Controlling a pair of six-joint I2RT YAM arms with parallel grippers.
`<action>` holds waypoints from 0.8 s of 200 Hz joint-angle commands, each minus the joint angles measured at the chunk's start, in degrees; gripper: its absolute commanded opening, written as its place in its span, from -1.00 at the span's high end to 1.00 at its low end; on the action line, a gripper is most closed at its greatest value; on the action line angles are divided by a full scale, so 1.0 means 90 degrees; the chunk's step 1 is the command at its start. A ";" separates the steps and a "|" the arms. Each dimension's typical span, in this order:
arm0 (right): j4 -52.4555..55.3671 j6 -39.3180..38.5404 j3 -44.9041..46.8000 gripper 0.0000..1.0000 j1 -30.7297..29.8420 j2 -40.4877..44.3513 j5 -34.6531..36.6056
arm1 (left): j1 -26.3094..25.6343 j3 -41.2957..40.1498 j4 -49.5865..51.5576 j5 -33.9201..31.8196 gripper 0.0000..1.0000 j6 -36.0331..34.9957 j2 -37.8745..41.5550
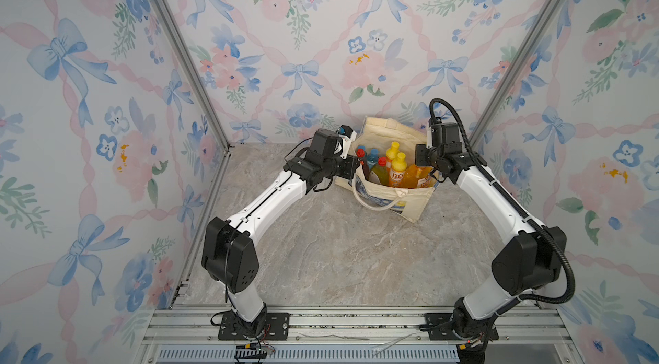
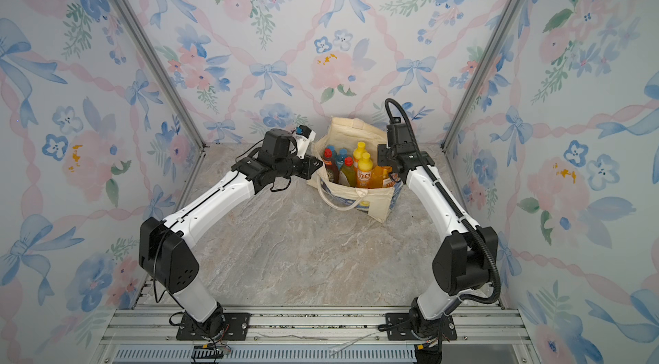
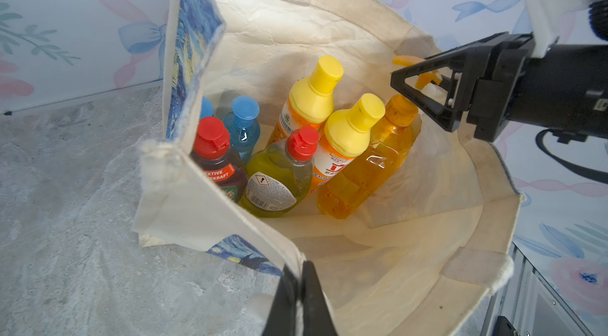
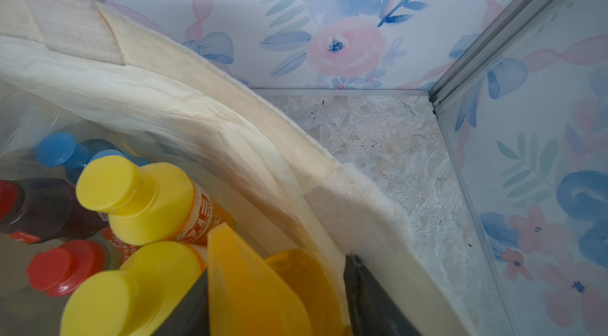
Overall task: Pack dish soap into the shopping bag
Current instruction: Place the bottle of dish soap in the shopping bag, then adjust the shopping bag at the center of the board.
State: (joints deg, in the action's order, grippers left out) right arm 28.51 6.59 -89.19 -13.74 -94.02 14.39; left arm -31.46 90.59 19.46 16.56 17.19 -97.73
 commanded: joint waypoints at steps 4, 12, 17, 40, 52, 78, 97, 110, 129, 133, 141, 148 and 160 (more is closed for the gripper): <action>0.0294 -0.0039 -0.0312 -0.18 -0.0082 0.0241 0.0262 | 0.0062 0.0201 -0.0229 0.0014 1.00 0.0004 -0.0027; 0.0426 -0.0014 -0.0452 -0.18 -0.0109 0.0251 0.0270 | 0.0056 0.0208 -0.0230 0.0021 1.00 0.0004 -0.0034; 0.0560 0.0004 -0.0592 -0.18 -0.0140 0.0260 0.0326 | 0.0060 0.0212 -0.0230 0.0023 1.00 0.0004 -0.0025; 0.1379 0.0331 -0.1326 -0.12 -0.0260 0.0290 0.0842 | 0.0054 0.0191 -0.0229 0.0006 1.00 0.0004 -0.0011; 0.1941 0.0625 -0.1717 -0.08 -0.0266 0.0285 0.1190 | 0.0057 0.0190 -0.0229 -0.0004 1.00 0.0004 -0.0007; 0.3174 0.1376 -0.2192 -0.06 -0.0174 0.0340 0.1800 | 0.0057 0.0229 -0.0224 -0.0013 1.00 -0.0003 -0.0020; 0.3470 0.1784 -0.1939 -0.16 -0.0126 0.0567 0.1879 | 0.0058 0.0244 -0.0229 -0.0018 1.00 0.0004 -0.0022; 0.3523 0.2071 -0.1651 -0.20 -0.0034 0.0720 0.1680 | 0.0060 0.0229 -0.0229 -0.0031 1.00 0.0014 0.0000; 0.3377 0.2379 -0.1209 -0.27 0.0077 0.0816 0.1222 | 0.0057 0.0204 -0.0229 -0.0052 1.00 0.0024 0.0021; 0.3308 0.2430 -0.1112 -0.28 0.0079 0.0827 0.1107 | 0.0056 0.0204 -0.0229 -0.0053 1.00 0.0026 0.0019; 0.3201 0.2529 -0.0964 -0.30 0.0099 0.0820 0.0895 | 0.0057 0.0198 -0.0234 -0.0053 1.00 0.0024 0.0029; 0.3107 0.2612 -0.0877 -0.31 0.0115 0.0785 0.0735 | 0.0052 0.0180 -0.0229 -0.0057 1.00 0.0024 0.0029; 0.2995 0.2728 -0.0755 -0.31 0.0118 0.0723 0.0589 | 0.0061 0.0179 -0.0237 -0.0044 1.00 0.0024 0.0017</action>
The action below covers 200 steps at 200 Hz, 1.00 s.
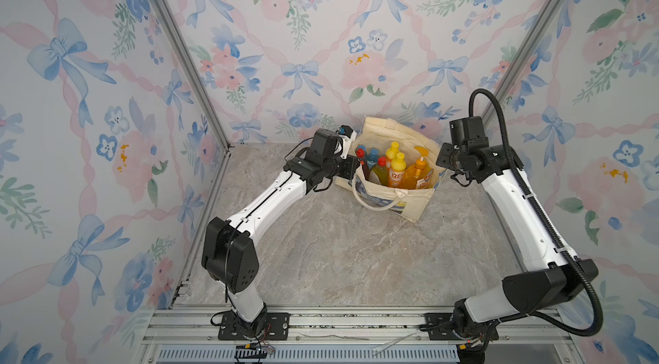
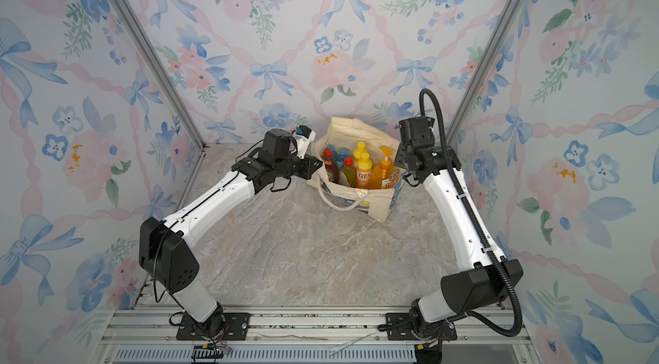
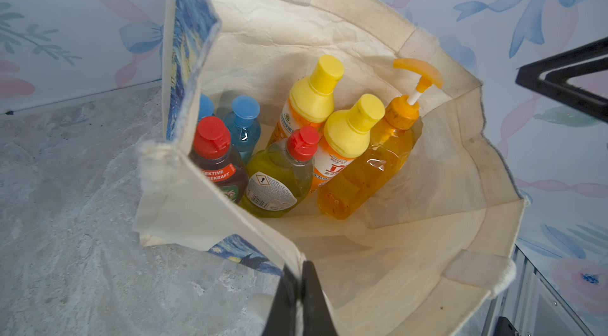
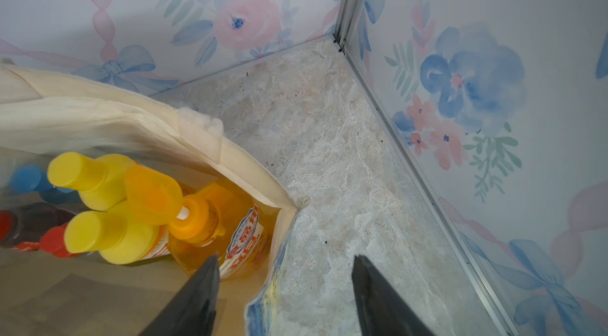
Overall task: Pack dish soap into the shopping bag
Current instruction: Adjust the shopping bag at the center of the board.
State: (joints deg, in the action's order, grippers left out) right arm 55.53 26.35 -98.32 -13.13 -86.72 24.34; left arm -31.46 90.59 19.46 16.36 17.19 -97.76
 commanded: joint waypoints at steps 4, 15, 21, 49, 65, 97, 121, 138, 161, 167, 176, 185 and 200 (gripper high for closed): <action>-0.0034 0.0557 0.0307 -0.31 0.0052 -0.0108 -0.0556 | 0.0052 0.0186 -0.0229 -0.0012 1.00 0.0024 0.0022; -0.0132 0.0603 0.0436 -0.28 0.0061 -0.0154 -0.0627 | 0.0058 0.0189 -0.0231 -0.0001 1.00 0.0014 0.0004; -0.0147 0.0629 0.0496 -0.27 0.0069 -0.0182 -0.0617 | 0.0056 0.0202 -0.0229 -0.0011 1.00 0.0014 0.0003; -0.0272 0.0687 0.0842 -0.11 0.0175 -0.0238 -0.0661 | 0.0058 0.0199 -0.0229 -0.0049 1.00 -0.0005 -0.0009; -0.0285 0.0681 0.0878 0.20 0.0204 -0.0228 -0.0642 | 0.0068 0.0217 -0.0229 -0.0069 1.00 -0.0011 -0.0003; -0.0198 0.0503 0.0637 0.74 0.0230 -0.0228 -0.0483 | 0.0073 0.0263 -0.0229 -0.0041 1.00 0.0004 -0.0052; -0.0174 0.0364 0.0417 1.00 0.0248 -0.0309 -0.0502 | 0.0068 0.0270 -0.0229 -0.0040 1.00 0.0004 -0.0081; -0.0158 0.0306 0.0260 1.00 0.0243 -0.0385 -0.0545 | 0.0069 0.0266 -0.0230 -0.0050 1.00 0.0004 -0.0076; -0.0155 0.0224 0.0070 1.00 0.0221 -0.0460 -0.0551 | 0.0071 0.0276 -0.0229 -0.0050 1.00 0.0005 -0.0079; -0.0133 0.0208 0.0022 1.00 0.0218 -0.0461 -0.0528 | 0.0068 0.0283 -0.0229 -0.0050 1.00 0.0004 -0.0080; -0.0119 0.0190 -0.0034 1.00 0.0219 -0.0462 -0.0507 | 0.0068 0.0286 -0.0231 -0.0044 1.00 0.0004 -0.0090; -0.0114 0.0178 -0.0069 1.00 0.0208 -0.0445 -0.0497 | 0.0074 0.0284 -0.0229 -0.0041 1.00 0.0004 -0.0089; -0.0091 0.0153 -0.0124 1.00 0.0214 -0.0424 -0.0488 | 0.0071 0.0277 -0.0229 -0.0040 1.00 0.0004 -0.0098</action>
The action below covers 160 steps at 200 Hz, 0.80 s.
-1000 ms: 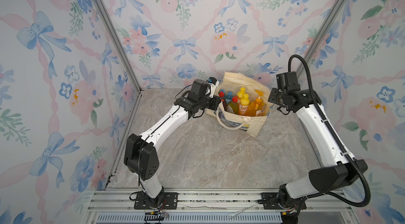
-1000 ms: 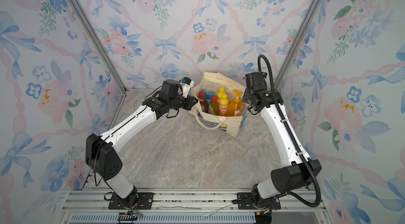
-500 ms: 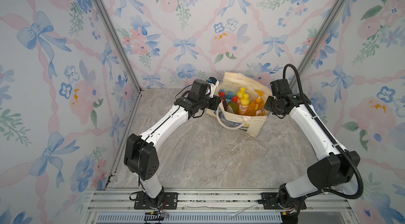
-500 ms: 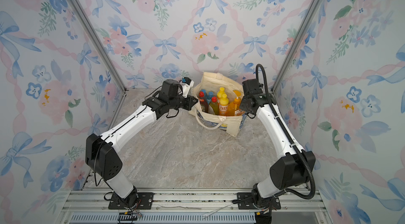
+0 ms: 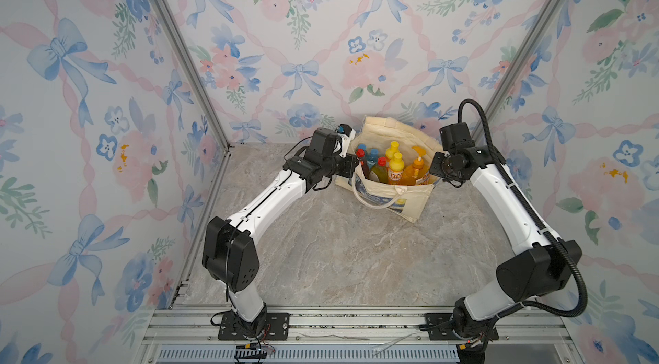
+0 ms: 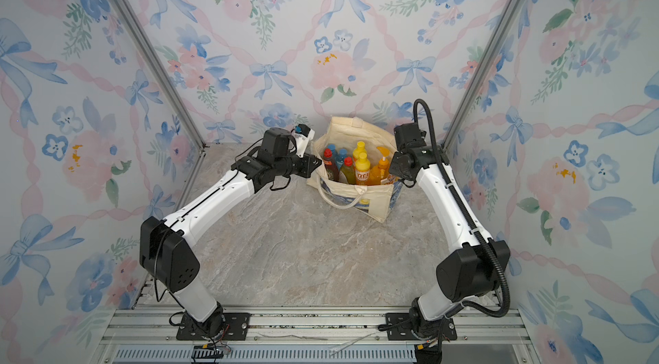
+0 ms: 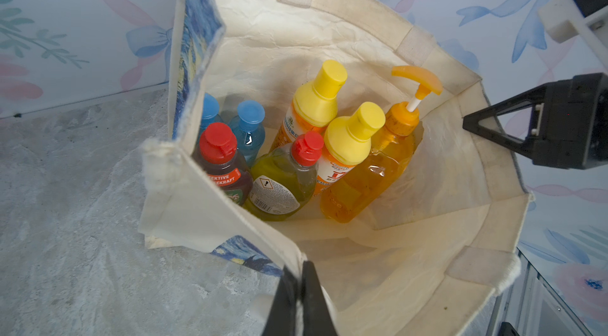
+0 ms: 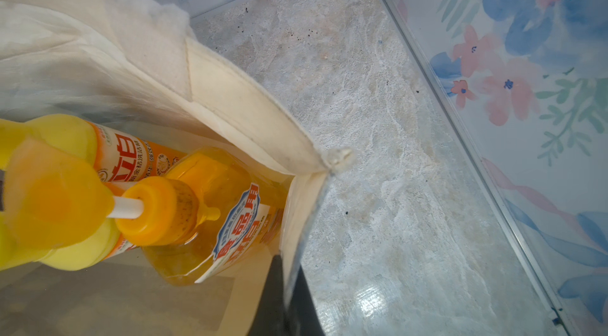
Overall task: Pack dish soap into the shopping bag
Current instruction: Adjust the shopping bag at the center of the board.
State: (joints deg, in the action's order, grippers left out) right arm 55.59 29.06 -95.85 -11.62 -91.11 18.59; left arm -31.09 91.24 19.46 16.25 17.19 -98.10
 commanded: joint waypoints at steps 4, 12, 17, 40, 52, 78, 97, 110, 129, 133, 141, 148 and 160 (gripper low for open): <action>-0.0087 -0.0148 -0.0412 1.00 0.0034 0.0070 0.0160 | 0.0034 0.0201 -0.0229 -0.0028 1.00 0.0004 -0.0057; -0.0086 -0.0168 -0.0447 1.00 0.0036 0.0075 0.0169 | 0.0029 0.0204 -0.0234 -0.0029 1.00 -0.0005 -0.0058; -0.0082 -0.0182 -0.0465 1.00 0.0034 0.0075 0.0170 | 0.0035 0.0209 -0.0229 -0.0038 1.00 -0.0006 -0.0056; -0.0020 -0.0225 -0.0576 1.00 0.0024 0.0052 0.0219 | 0.0034 0.0213 -0.0230 -0.0048 1.00 -0.0014 -0.0061; -0.0011 -0.0249 -0.0627 1.00 0.0021 0.0037 0.0220 | 0.0036 0.0214 -0.0232 -0.0048 1.00 -0.0006 -0.0049; 0.0049 -0.0311 -0.0805 1.00 -0.0016 -0.0016 0.0267 | 0.0036 0.0182 -0.0230 -0.0067 1.00 -0.0006 -0.0036; 0.0100 -0.0324 -0.0909 1.00 -0.0043 -0.0041 0.0276 | 0.0037 0.0188 -0.0229 -0.0086 1.00 -0.0016 -0.0037; 0.0100 -0.0347 -0.0950 1.00 -0.0064 -0.0024 0.0286 | 0.0031 0.0219 -0.0229 -0.0097 1.00 -0.0016 -0.0066; 0.0131 -0.0375 -0.1011 1.00 -0.0067 -0.0004 0.0315 | 0.0036 0.0243 -0.0226 -0.0095 1.00 -0.0016 -0.0056; 0.0130 -0.0375 -0.1028 1.00 -0.0067 0.0005 0.0309 | 0.0035 0.0243 -0.0228 -0.0094 1.00 -0.0025 -0.0056; 0.0134 -0.0385 -0.1041 1.00 -0.0069 0.0016 0.0303 | 0.0037 0.0242 -0.0229 -0.0097 1.00 -0.0016 -0.0066; 0.0132 -0.0396 -0.1067 1.00 -0.0092 0.0021 0.0316 | 0.0034 0.0243 -0.0234 -0.0106 1.00 -0.0016 -0.0057; 0.0142 -0.0408 -0.1087 1.00 -0.0115 0.0026 0.0328 | 0.0040 0.0228 -0.0229 -0.0116 1.00 -0.0016 -0.0039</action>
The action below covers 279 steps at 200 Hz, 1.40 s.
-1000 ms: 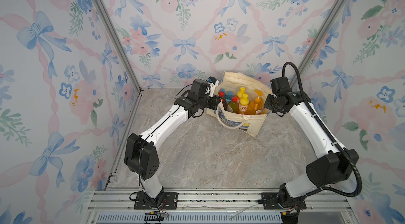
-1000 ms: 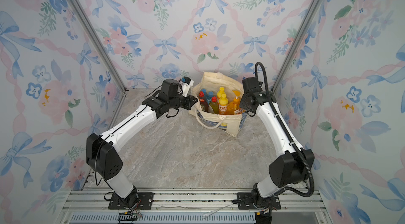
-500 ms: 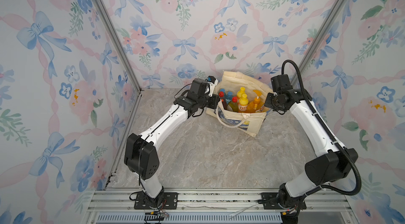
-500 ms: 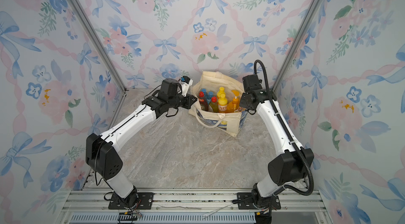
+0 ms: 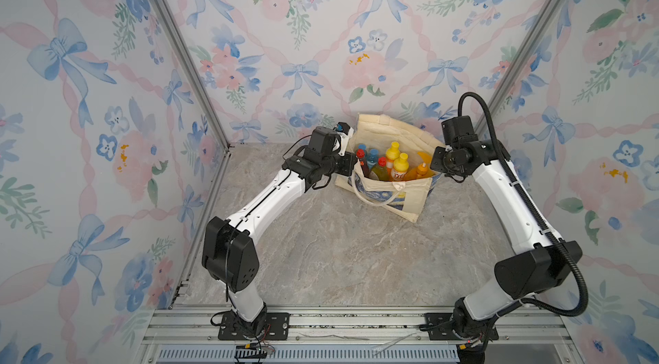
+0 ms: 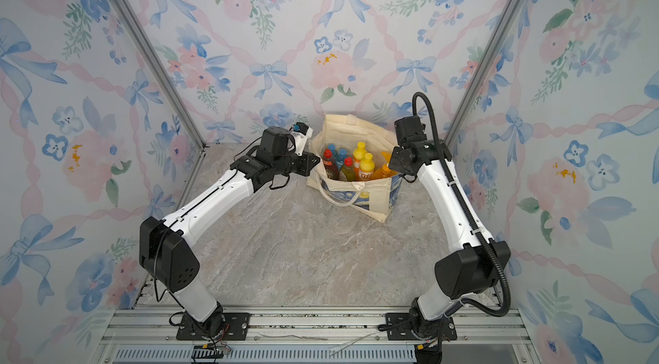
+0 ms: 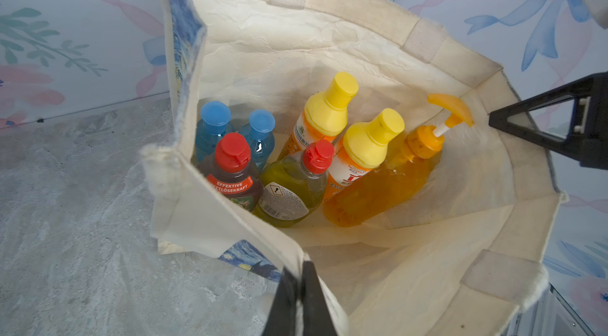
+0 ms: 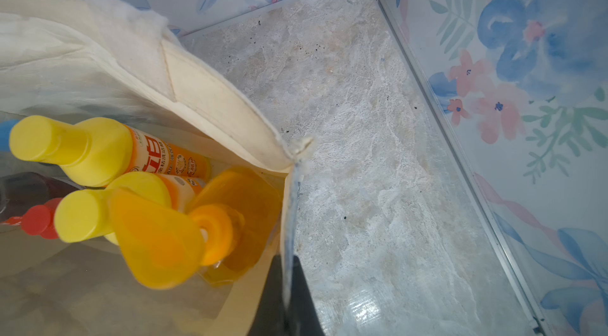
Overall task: Pack dish soap into the shopping bag
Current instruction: Adjust the shopping bag at the center of the board, then reset both arms
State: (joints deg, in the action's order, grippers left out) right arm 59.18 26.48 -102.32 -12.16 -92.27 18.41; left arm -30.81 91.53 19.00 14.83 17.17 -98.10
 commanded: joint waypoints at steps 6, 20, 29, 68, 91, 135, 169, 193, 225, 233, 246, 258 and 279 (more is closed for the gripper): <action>-0.0254 -0.0120 -0.0369 1.00 -0.0049 0.0162 0.0342 | 0.0015 0.0201 -0.0181 0.0025 1.00 -0.0013 -0.0034; -0.0239 -0.0128 -0.0360 1.00 -0.0051 0.0131 0.0334 | 0.0008 0.0191 -0.0178 -0.0006 1.00 -0.0008 -0.0018; -0.0230 -0.0122 -0.0333 1.00 -0.0060 0.0107 0.0322 | 0.0010 0.0167 -0.0183 -0.0031 1.00 -0.0003 -0.0006; -0.0285 -0.0092 -0.0189 0.87 -0.0073 0.0008 0.0168 | 0.0014 0.0095 -0.0179 -0.0126 1.00 -0.0013 0.0090; -0.0350 -0.0134 -0.0193 0.64 -0.0091 0.0003 0.0095 | 0.0018 0.0042 -0.0179 -0.0174 0.92 -0.0013 0.0138; -0.0307 -0.0287 -0.0396 0.20 -0.0123 0.0037 0.0072 | 0.0013 0.0059 -0.0173 -0.0183 0.53 0.0016 0.0255; -0.0312 -0.0386 -0.0568 -0.07 -0.0162 0.0179 -0.0006 | 0.0011 0.0108 -0.0179 -0.0330 0.03 -0.0001 0.0454; -0.0303 -0.0463 -0.0680 -0.19 -0.0229 0.0467 0.0172 | 0.0014 0.0101 -0.0178 -0.0627 -0.48 -0.0071 0.0788; -0.0377 -0.0417 -0.0117 -0.26 -0.0279 0.1309 0.1254 | 0.0050 -0.0255 -0.0196 -0.1866 -0.96 -0.0349 0.1621; -0.0473 -0.0330 0.0297 -0.28 -0.0254 0.1624 0.1565 | 0.0112 -0.0499 -0.0231 -0.2303 -0.96 -0.0348 0.1867; -0.0754 -0.0153 0.1118 -0.30 -0.0190 0.2208 0.1913 | 0.0303 -0.1046 -0.0356 -0.2902 -0.96 -0.0218 0.2312; -0.1035 -0.0031 0.1932 -0.34 -0.0084 0.2760 0.2077 | 0.0556 -0.1764 -0.0577 -0.3342 -0.96 -0.0003 0.2782; -0.1755 0.0045 0.3468 -0.68 0.0062 0.3647 0.2101 | 0.0939 -0.3191 -0.1176 -0.3971 -0.95 0.0107 0.3627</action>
State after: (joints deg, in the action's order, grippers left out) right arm 49.60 25.21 -82.87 -12.95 -64.18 33.06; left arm -25.39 74.32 12.51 -10.31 16.58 -69.93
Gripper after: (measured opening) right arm 0.739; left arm 0.974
